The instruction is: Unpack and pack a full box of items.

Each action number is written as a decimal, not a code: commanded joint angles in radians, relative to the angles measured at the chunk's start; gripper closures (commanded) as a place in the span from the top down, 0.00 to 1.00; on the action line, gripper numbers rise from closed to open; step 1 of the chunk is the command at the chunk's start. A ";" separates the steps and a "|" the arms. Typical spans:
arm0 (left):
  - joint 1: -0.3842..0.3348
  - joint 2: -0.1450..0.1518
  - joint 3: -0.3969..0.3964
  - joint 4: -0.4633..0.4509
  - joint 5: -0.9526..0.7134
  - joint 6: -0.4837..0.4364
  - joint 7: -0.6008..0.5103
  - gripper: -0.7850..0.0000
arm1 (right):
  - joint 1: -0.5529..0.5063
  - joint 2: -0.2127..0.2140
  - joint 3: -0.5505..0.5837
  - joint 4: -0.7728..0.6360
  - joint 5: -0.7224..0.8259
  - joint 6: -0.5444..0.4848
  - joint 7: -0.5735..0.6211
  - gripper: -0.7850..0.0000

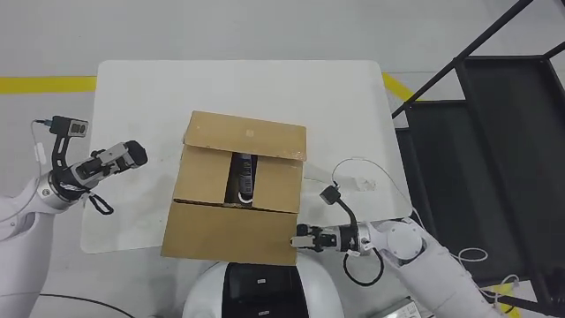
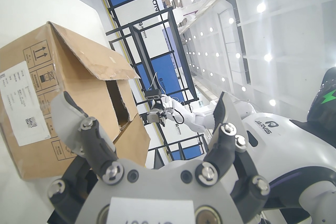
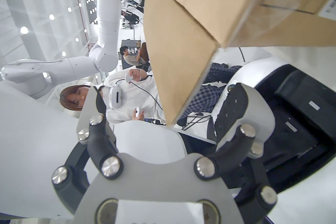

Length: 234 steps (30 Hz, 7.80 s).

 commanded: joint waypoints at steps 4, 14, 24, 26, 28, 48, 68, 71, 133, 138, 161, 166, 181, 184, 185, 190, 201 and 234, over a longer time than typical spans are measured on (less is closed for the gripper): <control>-0.002 0.000 0.002 0.011 0.004 0.004 0.018 1.00 | -0.007 -0.003 -0.015 -0.009 0.166 -0.040 0.031 1.00; 0.004 0.002 -0.012 0.019 0.015 0.004 0.033 1.00 | 0.036 -0.008 0.026 0.012 0.331 -0.113 0.018 1.00; 0.003 0.002 0.006 -0.008 -0.043 0.022 -0.032 1.00 | 0.133 -0.032 0.023 0.085 0.201 -0.214 -0.165 1.00; 0.004 0.002 0.014 -0.018 -0.056 0.020 -0.060 1.00 | 0.153 -0.039 0.011 0.103 0.160 -0.228 -0.206 1.00; 0.007 0.001 0.023 -0.027 -0.065 0.017 -0.078 1.00 | 0.172 -0.046 -0.003 0.119 0.124 -0.239 -0.239 1.00; -0.001 -0.003 0.070 -0.026 -0.060 0.009 -0.107 1.00 | 0.248 -0.088 -0.062 0.180 -0.021 -0.244 -0.426 1.00; -0.126 -0.026 0.215 0.082 -0.025 0.095 -0.038 1.00 | 0.237 -0.088 -0.036 0.169 0.037 -0.150 -0.373 1.00; -0.142 -0.030 0.226 0.100 -0.035 0.080 -0.037 1.00 | 0.229 -0.087 -0.027 0.161 0.033 -0.144 -0.377 1.00; -0.273 -0.062 0.355 0.259 0.038 0.026 -0.060 1.00 | 0.037 -0.112 -0.016 0.256 0.228 -0.041 -0.366 1.00; -0.273 -0.062 0.355 0.259 0.038 0.026 -0.060 1.00 | 0.103 -0.136 -0.049 0.339 0.268 -0.089 -0.431 1.00; -0.273 -0.062 0.355 0.259 0.038 0.026 -0.060 1.00 | 0.153 -0.183 -0.021 0.350 0.060 -0.461 -0.586 1.00; -0.267 -0.062 0.355 0.249 0.043 0.032 -0.040 1.00 | 0.139 -0.188 0.009 0.309 0.022 -0.461 -0.598 1.00; -0.214 -0.051 0.315 0.174 0.067 0.050 -0.007 1.00 | 0.209 -0.198 -0.018 0.313 -0.076 -0.446 -0.485 1.00; -0.209 -0.049 0.310 0.172 0.066 0.050 -0.008 1.00 | 0.234 -0.197 -0.026 0.311 -0.090 -0.426 -0.449 1.00; -0.208 -0.049 0.308 0.171 0.066 0.050 -0.009 1.00 | 0.242 -0.196 -0.028 0.309 -0.095 -0.419 -0.440 1.00; -0.202 -0.047 0.300 0.170 0.060 0.048 -0.009 1.00 | 0.281 -0.194 -0.037 0.301 -0.128 -0.368 -0.393 1.00; -0.205 -0.046 0.293 0.184 0.045 0.055 -0.014 1.00 | 0.330 -0.187 -0.031 0.242 -0.215 -0.348 -0.354 1.00; -0.109 -0.012 0.042 0.197 -0.100 0.026 0.054 1.00 | 0.529 -0.259 -0.277 0.308 -0.298 -0.173 -0.399 1.00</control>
